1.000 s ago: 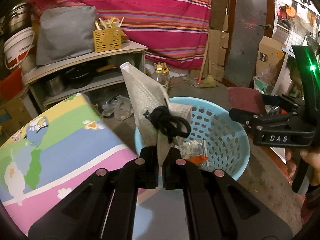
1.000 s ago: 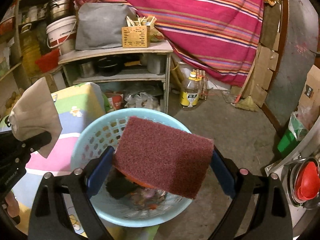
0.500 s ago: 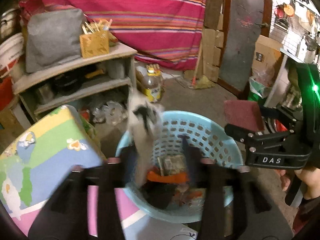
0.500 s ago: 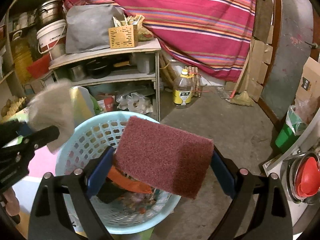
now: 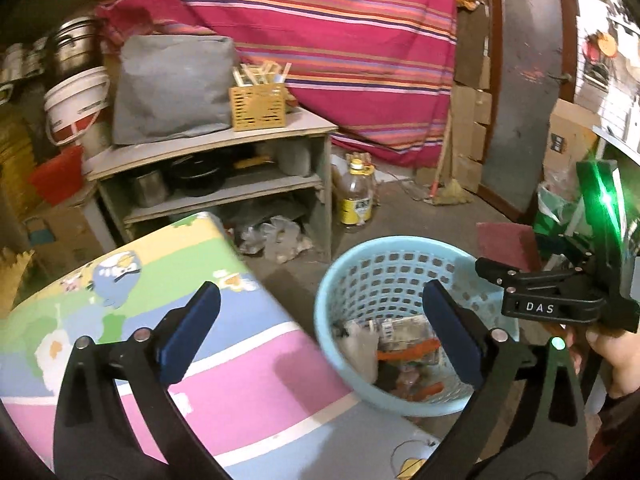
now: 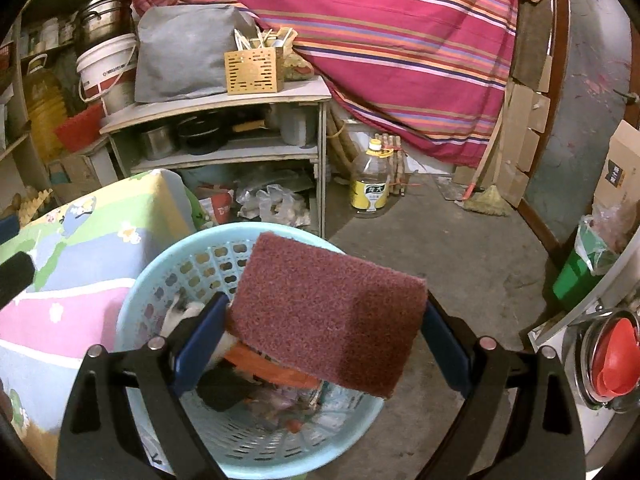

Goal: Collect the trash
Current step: 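Carry the beige mask and maroon pad to the basket and release both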

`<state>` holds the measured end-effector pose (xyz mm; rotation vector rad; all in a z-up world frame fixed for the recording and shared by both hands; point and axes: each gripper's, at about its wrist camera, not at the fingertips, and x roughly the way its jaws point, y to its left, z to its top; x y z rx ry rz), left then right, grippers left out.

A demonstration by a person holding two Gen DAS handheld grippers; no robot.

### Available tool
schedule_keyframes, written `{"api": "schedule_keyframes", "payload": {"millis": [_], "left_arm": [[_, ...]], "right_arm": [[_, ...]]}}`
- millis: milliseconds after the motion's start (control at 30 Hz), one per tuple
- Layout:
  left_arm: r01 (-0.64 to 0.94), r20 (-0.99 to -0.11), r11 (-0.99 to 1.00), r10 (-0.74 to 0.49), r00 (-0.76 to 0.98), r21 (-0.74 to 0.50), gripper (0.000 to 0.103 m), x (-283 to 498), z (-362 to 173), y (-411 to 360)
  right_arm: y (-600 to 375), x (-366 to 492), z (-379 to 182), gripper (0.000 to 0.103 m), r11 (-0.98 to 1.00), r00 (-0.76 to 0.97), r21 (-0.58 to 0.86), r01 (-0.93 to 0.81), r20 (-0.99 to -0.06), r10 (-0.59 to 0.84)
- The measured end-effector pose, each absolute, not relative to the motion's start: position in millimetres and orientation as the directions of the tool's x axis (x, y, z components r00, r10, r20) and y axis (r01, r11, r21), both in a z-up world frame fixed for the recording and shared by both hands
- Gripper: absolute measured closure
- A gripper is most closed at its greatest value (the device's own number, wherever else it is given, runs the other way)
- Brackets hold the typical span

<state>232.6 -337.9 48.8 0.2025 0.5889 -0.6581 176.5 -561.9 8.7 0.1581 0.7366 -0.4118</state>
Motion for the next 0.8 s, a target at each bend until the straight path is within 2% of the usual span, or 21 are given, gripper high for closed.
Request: {"api": "schedule_keyframes", "payload": {"millis": [233, 333, 533, 800], "left_arm": [[0.573, -0.572, 0.819, -0.476, 0.668, -0.013, 0.005, 240.6, 51.1, -310.8], [0.557, -0.57, 0.83, -0.459, 0.681, -0.002, 0.005, 241.1, 51.9, -301.9], [0.529, -0.552, 0.848, -0.429, 0.715, 0.026, 0.005, 228.2, 58.0, -281.4], [0.449, -0.501, 0.892, -0.363, 0.786, 0.059, 0.005, 190.5, 74.5, -221.2]], "right_arm": [[-552.0, 188.9, 6.9, 0.011, 0.91, 0.673, 0.019, 0.414, -0.679, -0.292], [-548.1, 194.4, 5.6, 0.005, 0.905, 0.669, 0.011, 0.425, -0.678, -0.306], [-538.7, 195.9, 6.4, 0.005, 0.901, 0.655, 0.001, 0.434, -0.687, -0.315], [-481.8, 152.9, 37.9, 0.004, 0.918, 0.715, -0.006, 0.396, -0.625, -0.313]]}}
